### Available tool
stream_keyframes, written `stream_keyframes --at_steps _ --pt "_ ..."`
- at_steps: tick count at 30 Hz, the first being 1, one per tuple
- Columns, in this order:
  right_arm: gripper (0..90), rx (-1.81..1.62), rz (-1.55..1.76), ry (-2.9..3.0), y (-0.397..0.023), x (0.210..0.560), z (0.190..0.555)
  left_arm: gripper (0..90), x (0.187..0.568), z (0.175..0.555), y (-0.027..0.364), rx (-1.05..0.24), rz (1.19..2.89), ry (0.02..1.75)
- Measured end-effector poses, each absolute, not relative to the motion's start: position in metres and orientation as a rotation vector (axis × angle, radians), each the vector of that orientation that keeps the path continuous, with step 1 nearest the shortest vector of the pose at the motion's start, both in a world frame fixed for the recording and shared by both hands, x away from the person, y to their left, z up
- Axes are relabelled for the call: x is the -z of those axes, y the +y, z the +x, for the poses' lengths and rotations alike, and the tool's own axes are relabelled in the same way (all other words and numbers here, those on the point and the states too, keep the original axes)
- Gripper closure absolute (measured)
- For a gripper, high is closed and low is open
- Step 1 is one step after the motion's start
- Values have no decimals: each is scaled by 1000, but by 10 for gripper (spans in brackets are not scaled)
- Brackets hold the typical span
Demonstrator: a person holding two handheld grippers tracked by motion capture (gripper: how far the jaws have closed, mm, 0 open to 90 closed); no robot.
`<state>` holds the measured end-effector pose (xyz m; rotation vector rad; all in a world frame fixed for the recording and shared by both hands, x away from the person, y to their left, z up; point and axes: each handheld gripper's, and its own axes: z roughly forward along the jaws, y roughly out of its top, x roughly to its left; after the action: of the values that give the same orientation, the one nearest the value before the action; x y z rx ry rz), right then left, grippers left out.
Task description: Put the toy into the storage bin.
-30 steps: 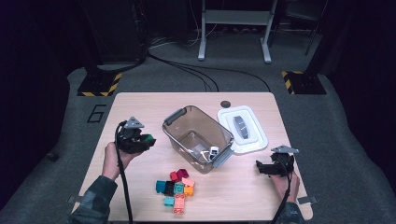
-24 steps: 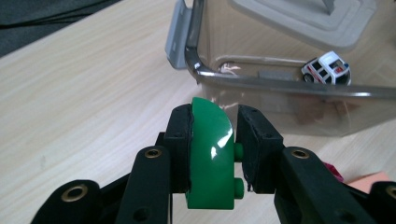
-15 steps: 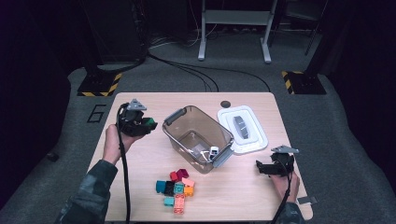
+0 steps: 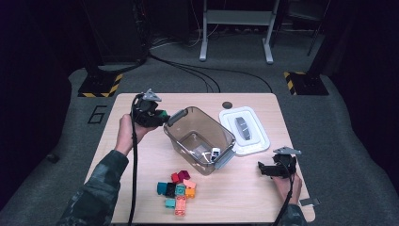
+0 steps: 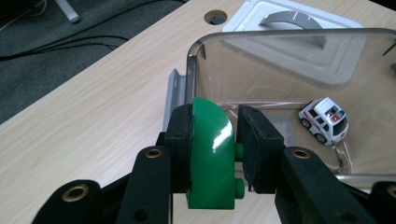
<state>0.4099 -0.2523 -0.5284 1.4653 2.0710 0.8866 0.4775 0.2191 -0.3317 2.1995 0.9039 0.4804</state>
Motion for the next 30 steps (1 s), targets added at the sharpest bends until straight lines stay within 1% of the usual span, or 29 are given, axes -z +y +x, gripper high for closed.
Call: stream_keyframes --at_steps 3,9,17,21,30 --pt "29 -888 1466 2071 -252 528 410 667 333 482 209 -481 2214 880" --pt "29 -888 1470 2070 -252 528 410 667 344 492 195 -433 2246 861" --pt "29 -887 1465 2071 -252 528 410 666 358 498 189 -406 2267 872" --pt "29 -888 1466 2071 -252 528 410 666 372 501 188 -377 2274 894" --pt "29 -888 1466 2071 -252 528 410 664 381 502 188 -376 2297 901"
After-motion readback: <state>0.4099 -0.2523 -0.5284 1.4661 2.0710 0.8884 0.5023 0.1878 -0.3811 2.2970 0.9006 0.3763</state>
